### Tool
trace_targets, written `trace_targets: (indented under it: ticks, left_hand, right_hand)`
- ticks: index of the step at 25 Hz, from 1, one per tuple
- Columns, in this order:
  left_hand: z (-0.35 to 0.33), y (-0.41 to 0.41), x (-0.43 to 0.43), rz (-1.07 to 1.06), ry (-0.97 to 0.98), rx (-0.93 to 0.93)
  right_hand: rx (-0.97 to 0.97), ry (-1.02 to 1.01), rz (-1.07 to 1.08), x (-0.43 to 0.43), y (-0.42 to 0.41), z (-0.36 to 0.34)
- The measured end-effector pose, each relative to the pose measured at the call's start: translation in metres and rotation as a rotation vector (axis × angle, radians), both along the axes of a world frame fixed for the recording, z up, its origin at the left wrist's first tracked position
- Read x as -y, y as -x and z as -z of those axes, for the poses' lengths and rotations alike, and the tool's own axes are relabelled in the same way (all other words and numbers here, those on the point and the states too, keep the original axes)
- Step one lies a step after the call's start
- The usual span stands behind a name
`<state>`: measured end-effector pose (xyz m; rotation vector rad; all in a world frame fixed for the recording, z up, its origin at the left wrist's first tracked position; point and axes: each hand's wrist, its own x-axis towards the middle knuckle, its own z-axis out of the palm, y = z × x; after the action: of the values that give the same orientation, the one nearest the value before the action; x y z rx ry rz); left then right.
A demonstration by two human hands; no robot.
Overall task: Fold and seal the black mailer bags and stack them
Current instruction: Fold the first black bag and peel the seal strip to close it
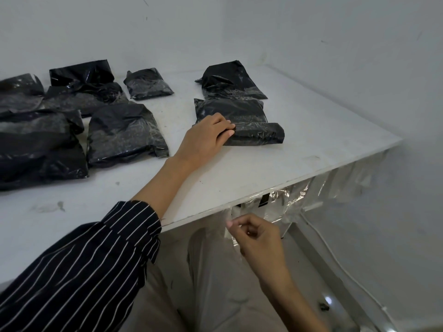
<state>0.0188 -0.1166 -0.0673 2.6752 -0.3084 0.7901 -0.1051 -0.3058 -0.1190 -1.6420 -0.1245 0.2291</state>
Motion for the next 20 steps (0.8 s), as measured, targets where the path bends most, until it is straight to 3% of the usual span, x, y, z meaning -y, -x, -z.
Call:
trace_targets:
  ticks: [6,10,17,20]
  left_hand:
    - [-0.001,-0.002,-0.001,0.009,0.026,-0.046]
    - [-0.005,-0.001,-0.002,0.007,0.025,-0.078]
    - [-0.012,-0.002,-0.003,0.027,0.01,-0.136]
    - [-0.015,-0.006,-0.007,0.073,-0.078,-0.065]
  right_hand:
    - [0.264,0.237,0.014,0.012,0.012,-0.01]
    - [0.224,0.162,-0.04,0.014,0.019,-0.027]
    - [0.26,0.238,-0.124,0.012,0.028,-0.06]
    - [0.308,0.109,-0.162,0.024,0.027,-0.088]
